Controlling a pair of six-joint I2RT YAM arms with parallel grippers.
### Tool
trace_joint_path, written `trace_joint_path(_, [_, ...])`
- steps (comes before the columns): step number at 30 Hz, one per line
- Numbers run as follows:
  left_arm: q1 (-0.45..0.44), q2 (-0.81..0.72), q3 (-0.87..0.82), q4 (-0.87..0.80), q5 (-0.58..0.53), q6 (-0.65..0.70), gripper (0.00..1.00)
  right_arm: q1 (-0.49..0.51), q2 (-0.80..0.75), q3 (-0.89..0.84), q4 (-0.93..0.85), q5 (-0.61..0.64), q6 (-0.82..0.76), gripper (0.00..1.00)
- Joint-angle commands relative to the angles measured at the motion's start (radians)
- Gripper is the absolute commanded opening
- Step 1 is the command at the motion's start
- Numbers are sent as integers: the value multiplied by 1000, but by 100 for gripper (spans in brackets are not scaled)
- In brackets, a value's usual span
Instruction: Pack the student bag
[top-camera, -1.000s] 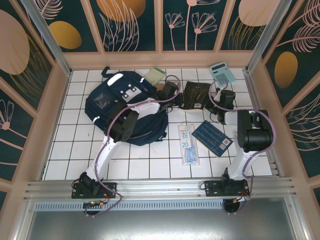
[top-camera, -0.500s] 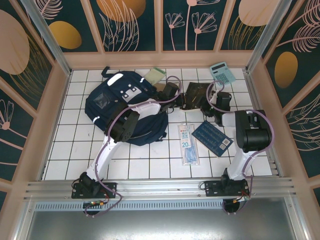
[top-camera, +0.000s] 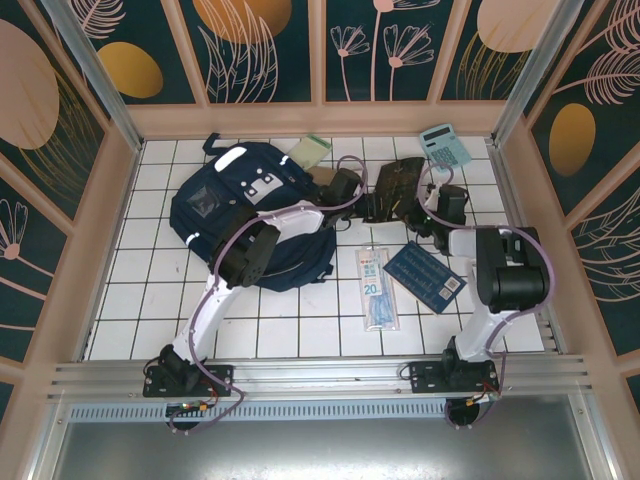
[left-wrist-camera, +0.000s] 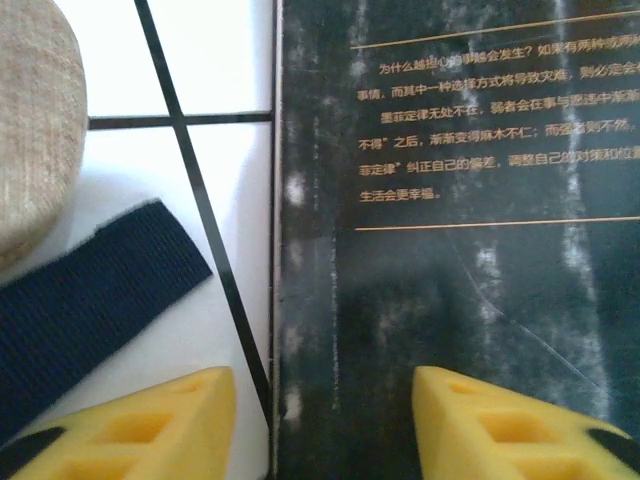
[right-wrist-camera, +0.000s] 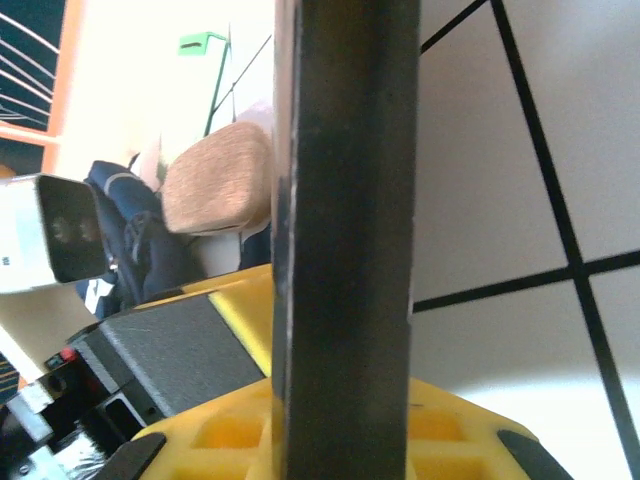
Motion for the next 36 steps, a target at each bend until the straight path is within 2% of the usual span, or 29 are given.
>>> trace_joint_path(1, [0,-114,-99,-16,24,-45,56,-1,-141,-29,145,-32,-4,0])
trace_joint_path(6, [4,-283,-273,140,48,-151,58,-1,-300,-93,194,-2,19,0])
trace_joint_path(9, [5,-381,-346,171,45,-165,58,10,-375,-109,197,-8,28,0])
trace_joint_path(14, [5,-529,-403,67,-23,-50,60,58,-479,-138,177,3,9,0])
trace_joint_path(15, [6,-550,-412,41,-39,-28,63,73,-506,-156,194,5,7,0])
trace_joint_path(22, [5,-728,-615,73,-93,-77,63,134,-655,-261,247,89,39,0])
trace_joint_path(24, [6,-786,-652,17,-136,-25,63,148,-679,-265,216,88,33,0])
trace_joint_path(30, [5,-910,-694,-296,-283,168,58,175,-772,-307,158,98,3,0])
trace_joint_path(36, [2,-984,-796,-380,-255,267,55,174,-832,-345,149,114,0,0])
